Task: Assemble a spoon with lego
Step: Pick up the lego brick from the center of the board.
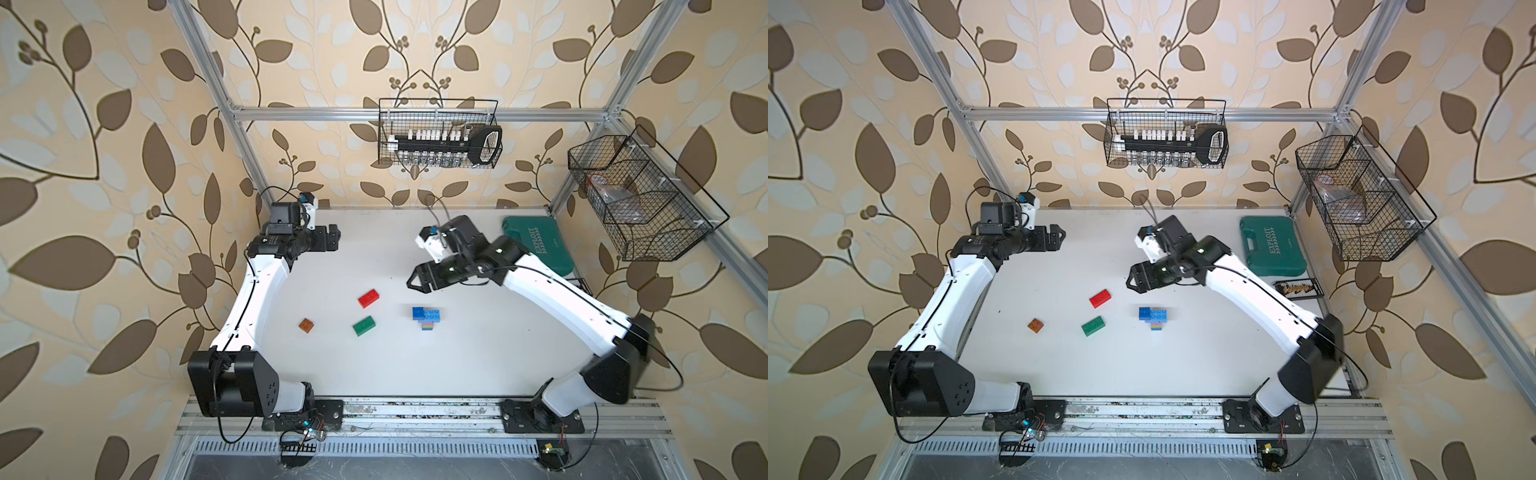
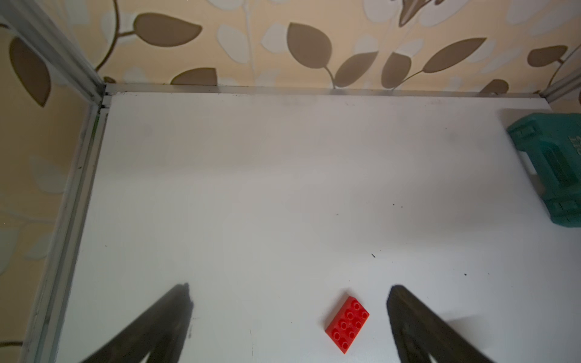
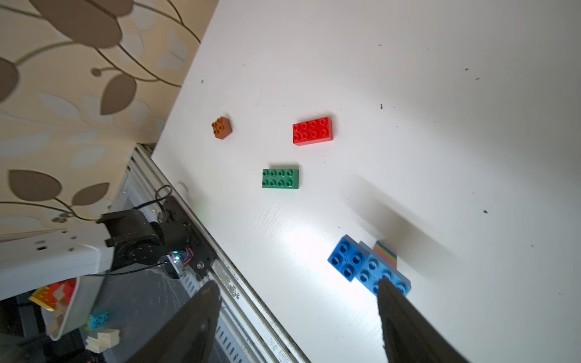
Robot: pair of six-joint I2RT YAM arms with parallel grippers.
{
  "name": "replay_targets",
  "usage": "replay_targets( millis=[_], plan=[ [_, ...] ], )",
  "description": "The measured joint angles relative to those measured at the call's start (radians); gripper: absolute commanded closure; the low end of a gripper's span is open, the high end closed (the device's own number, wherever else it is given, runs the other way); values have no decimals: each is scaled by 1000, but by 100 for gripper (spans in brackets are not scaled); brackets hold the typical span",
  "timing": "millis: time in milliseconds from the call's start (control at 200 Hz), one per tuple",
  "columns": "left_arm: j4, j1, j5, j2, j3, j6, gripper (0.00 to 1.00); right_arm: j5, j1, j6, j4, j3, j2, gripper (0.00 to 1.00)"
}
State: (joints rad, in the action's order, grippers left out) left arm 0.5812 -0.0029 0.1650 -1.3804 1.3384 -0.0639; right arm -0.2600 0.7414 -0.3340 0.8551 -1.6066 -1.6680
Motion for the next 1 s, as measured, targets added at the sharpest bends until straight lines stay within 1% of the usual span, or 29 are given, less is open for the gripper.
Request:
replay_targets(
  millis=[70, 185, 275, 375, 520, 700, 870, 1000],
  plan=[
    [2, 45, 1, 2, -2, -29, 1, 17, 59, 42, 21, -76, -135, 23],
    [-2, 117, 16, 20, -40, -63, 1, 18, 139, 111, 41, -176, -311, 23],
    [1, 166, 45, 26, -68, -79, 1, 5, 192, 167, 37, -220, -402, 23],
    [4, 201, 68, 26, -80, -86, 1, -13, 232, 219, 27, -248, -462, 23],
    [1, 214, 101, 26, -96, -87, 1, -28, 248, 278, 16, -335, -547, 23],
    [1, 233, 113, 26, -137, -86, 1, -28, 250, 336, -2, -433, -647, 22],
    [0, 253, 128, 26, -151, -86, 1, -33, 249, 383, 23, -566, -770, 23],
    [0, 255, 136, 26, -151, -85, 1, -44, 249, 396, 44, -581, -810, 23]
  ],
)
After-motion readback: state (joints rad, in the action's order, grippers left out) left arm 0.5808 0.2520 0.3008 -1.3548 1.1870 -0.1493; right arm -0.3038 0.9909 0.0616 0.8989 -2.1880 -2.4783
